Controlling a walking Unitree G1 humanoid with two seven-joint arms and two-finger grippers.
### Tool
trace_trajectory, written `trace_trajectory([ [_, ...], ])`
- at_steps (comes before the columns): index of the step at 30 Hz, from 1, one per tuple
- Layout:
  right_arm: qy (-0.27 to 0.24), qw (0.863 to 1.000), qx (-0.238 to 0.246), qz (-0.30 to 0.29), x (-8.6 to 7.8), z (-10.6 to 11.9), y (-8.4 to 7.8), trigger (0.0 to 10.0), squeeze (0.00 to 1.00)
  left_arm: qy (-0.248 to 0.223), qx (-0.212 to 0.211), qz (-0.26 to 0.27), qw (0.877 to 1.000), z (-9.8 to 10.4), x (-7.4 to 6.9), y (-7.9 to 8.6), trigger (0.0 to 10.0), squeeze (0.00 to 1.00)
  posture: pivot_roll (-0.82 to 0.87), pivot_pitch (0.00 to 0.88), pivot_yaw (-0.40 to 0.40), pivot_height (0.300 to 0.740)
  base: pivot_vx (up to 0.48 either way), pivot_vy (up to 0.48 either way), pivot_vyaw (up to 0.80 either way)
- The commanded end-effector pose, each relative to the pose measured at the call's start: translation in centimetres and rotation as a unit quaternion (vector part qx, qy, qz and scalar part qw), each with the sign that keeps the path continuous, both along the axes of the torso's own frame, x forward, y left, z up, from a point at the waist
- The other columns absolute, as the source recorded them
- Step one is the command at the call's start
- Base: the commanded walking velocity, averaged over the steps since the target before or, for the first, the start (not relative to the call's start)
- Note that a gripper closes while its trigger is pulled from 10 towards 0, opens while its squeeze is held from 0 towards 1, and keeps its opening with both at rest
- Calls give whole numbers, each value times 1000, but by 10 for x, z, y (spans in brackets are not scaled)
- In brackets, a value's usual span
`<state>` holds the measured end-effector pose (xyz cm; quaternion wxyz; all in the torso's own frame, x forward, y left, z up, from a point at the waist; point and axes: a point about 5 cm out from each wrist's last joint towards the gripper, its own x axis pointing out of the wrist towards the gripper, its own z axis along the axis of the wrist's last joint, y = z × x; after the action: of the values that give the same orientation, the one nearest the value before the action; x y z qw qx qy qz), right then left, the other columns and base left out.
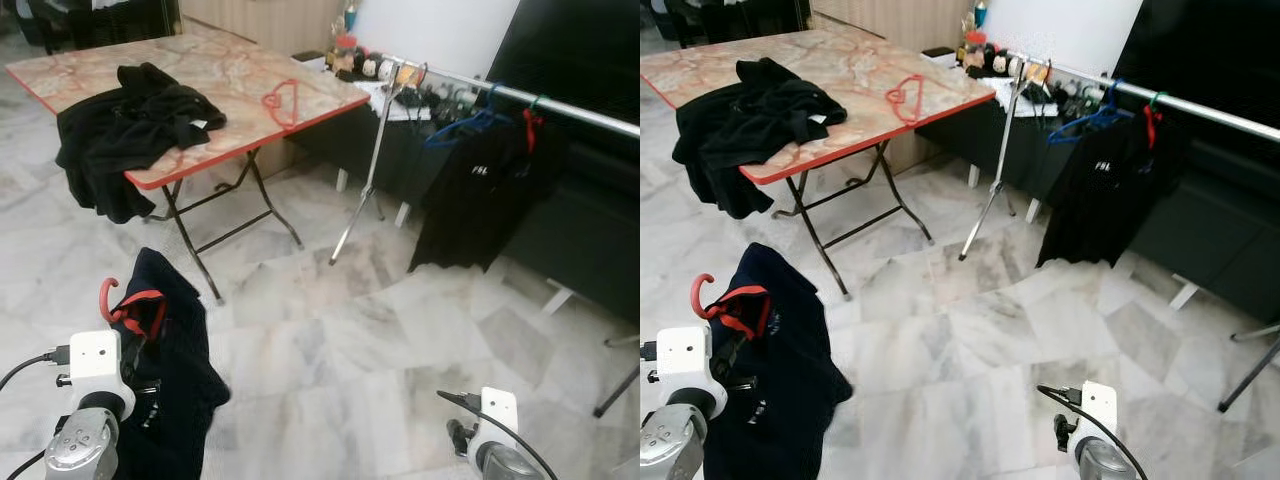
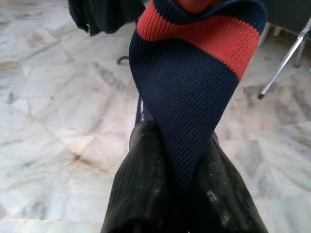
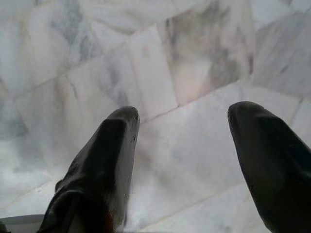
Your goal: Hang hanger
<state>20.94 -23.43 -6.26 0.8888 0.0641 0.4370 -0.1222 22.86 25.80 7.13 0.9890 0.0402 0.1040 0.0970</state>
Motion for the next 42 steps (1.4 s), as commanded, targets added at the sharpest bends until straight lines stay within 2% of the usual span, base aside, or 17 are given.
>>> trace_trajectory([
  [1, 6, 1000, -2, -8, -4, -1, -5, 10000, 0, -21, 3, -12, 1000, 9, 5, -5, 10000, 0, 83, 0, -100, 716, 0, 476, 0],
  [42, 3, 1000, -3, -9, -5, -1, -4, 10000, 0, -20, 6, -15, 1000, 9, 5, -3, 10000, 0, 97, 0, -93, 716, 0, 476, 0],
])
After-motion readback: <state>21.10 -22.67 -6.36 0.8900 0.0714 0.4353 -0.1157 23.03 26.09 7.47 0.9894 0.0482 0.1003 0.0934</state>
